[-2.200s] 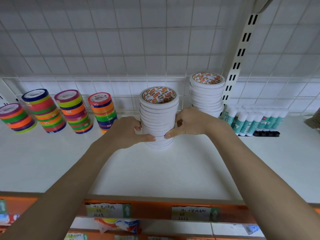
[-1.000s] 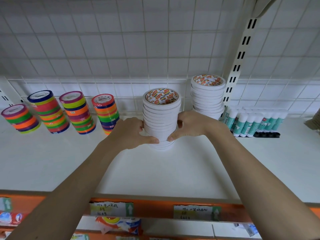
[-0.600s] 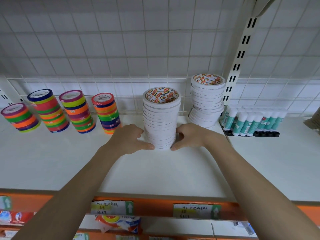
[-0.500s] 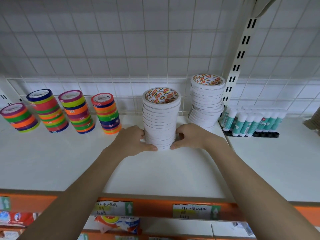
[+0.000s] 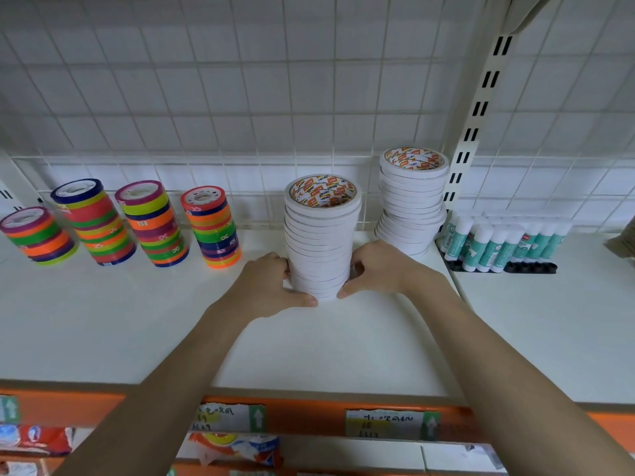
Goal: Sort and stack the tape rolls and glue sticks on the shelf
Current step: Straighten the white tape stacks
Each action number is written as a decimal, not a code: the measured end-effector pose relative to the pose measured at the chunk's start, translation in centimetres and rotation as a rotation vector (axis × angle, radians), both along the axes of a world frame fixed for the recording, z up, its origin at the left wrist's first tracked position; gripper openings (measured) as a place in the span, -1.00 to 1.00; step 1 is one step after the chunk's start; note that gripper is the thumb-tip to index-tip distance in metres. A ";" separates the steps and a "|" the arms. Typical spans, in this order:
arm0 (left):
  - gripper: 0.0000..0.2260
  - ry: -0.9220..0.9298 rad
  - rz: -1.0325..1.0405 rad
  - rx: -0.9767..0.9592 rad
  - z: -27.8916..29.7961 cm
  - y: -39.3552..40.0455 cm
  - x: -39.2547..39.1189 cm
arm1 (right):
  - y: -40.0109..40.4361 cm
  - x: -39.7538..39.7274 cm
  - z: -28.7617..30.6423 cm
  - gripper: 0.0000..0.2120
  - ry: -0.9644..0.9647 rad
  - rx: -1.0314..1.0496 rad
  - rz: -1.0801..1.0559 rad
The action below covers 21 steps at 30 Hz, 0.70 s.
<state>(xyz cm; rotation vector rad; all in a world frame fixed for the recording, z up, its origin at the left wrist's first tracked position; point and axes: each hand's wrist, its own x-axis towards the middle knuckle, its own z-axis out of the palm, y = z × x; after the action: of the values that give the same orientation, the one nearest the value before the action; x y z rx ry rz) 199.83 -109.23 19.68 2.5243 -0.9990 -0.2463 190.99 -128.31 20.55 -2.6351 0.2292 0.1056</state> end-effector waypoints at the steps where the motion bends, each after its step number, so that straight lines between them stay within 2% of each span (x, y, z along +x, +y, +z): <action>1: -0.44 -0.003 -0.002 0.006 0.0 0.0 0.0 | 0.0 0.0 -0.1 -0.66 0.001 0.022 0.001; 10: -0.40 0.038 -0.004 0.054 0.6 -0.4 0.3 | 0.3 -0.5 -0.8 -0.61 -0.005 0.131 -0.002; 21: -0.42 0.106 -0.009 -0.041 -0.3 -0.2 0.6 | 0.9 -0.2 -0.3 -0.61 0.017 0.017 -0.012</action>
<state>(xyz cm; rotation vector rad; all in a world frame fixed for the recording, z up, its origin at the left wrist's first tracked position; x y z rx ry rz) 200.43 -109.45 19.38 2.4425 -0.9643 -0.3549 190.80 -127.42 20.26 -2.6161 0.2485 0.1251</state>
